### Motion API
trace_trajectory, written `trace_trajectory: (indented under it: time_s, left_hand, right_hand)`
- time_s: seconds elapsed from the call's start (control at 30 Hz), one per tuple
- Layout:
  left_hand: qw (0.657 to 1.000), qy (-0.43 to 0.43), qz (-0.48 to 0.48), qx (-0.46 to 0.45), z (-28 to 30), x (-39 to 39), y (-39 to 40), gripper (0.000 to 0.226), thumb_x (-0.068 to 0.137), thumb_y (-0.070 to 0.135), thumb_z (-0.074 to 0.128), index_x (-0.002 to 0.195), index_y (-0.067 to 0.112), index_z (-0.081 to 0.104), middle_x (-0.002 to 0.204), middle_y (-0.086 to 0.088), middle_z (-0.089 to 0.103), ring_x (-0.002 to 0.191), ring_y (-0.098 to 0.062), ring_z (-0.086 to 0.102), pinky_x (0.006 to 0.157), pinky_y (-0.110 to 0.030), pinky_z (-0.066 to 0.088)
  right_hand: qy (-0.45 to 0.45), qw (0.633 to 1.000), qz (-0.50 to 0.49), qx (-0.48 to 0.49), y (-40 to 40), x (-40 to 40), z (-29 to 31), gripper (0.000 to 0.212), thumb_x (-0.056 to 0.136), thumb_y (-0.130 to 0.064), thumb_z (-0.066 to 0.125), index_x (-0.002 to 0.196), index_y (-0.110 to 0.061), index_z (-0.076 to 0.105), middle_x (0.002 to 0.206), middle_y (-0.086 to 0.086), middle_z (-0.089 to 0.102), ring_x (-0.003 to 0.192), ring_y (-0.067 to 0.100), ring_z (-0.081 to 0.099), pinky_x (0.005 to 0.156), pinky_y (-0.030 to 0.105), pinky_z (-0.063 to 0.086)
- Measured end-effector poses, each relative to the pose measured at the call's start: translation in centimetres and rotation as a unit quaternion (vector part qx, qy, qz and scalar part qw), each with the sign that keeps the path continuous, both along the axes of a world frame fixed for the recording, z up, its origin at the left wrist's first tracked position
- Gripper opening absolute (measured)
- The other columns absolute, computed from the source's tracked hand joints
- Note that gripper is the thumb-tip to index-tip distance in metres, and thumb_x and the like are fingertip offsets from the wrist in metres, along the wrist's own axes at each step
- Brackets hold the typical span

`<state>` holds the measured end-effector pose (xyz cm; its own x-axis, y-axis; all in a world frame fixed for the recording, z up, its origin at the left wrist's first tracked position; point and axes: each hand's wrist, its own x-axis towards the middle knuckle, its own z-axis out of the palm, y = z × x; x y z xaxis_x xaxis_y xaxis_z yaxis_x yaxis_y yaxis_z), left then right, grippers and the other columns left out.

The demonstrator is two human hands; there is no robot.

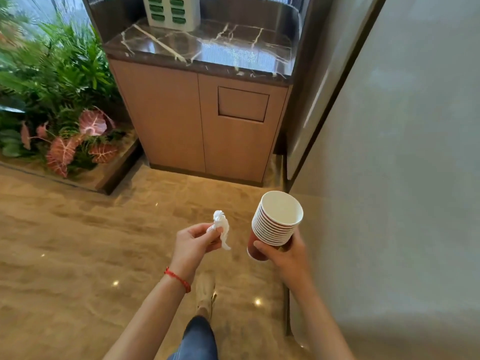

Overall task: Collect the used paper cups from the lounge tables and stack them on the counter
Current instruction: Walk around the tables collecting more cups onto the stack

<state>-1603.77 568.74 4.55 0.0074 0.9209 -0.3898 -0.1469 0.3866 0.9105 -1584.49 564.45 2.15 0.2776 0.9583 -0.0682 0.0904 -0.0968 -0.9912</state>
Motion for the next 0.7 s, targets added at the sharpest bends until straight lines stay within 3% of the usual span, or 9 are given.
trace_trajectory:
  time_s: [0.27,0.53,0.7]
  left_hand:
    - [1.000,0.004,-0.006,0.007,0.2,0.2,19.0,0.006,0.081,0.004,0.066,0.083,0.005,0.071,0.076,-0.013,0.071,0.064,-0.014,0.067,0.060,-0.020,0.056]
    - [0.999,0.011,-0.033,0.014,1.6,1.3,35.2,0.006,0.081,0.007,0.066,0.083,0.007,0.072,0.076,-0.009,0.071,0.062,-0.011,0.068,0.059,-0.019,0.055]
    - [0.998,0.013,-0.060,0.012,1.0,4.2,43.2,0.007,0.081,0.007,0.066,0.081,0.010,0.072,0.070,-0.003,0.072,0.064,-0.011,0.067,0.059,-0.018,0.054]
  right_hand:
    - [0.005,1.000,-0.024,0.004,18.7,0.0,-0.3,0.062,0.060,-0.016,0.087,0.108,-0.037,0.054,0.105,-0.012,0.066,0.102,0.008,0.062,0.074,0.020,0.053]
    - [-0.008,0.999,-0.045,0.002,33.0,0.9,1.4,0.064,0.061,-0.021,0.085,0.110,-0.043,0.050,0.103,-0.023,0.063,0.099,-0.007,0.058,0.070,0.009,0.050]
    - [-0.013,0.997,-0.070,-0.009,40.5,3.6,1.1,0.062,0.059,-0.029,0.085,0.108,-0.045,0.049,0.109,-0.020,0.060,0.104,0.001,0.057,0.071,0.014,0.052]
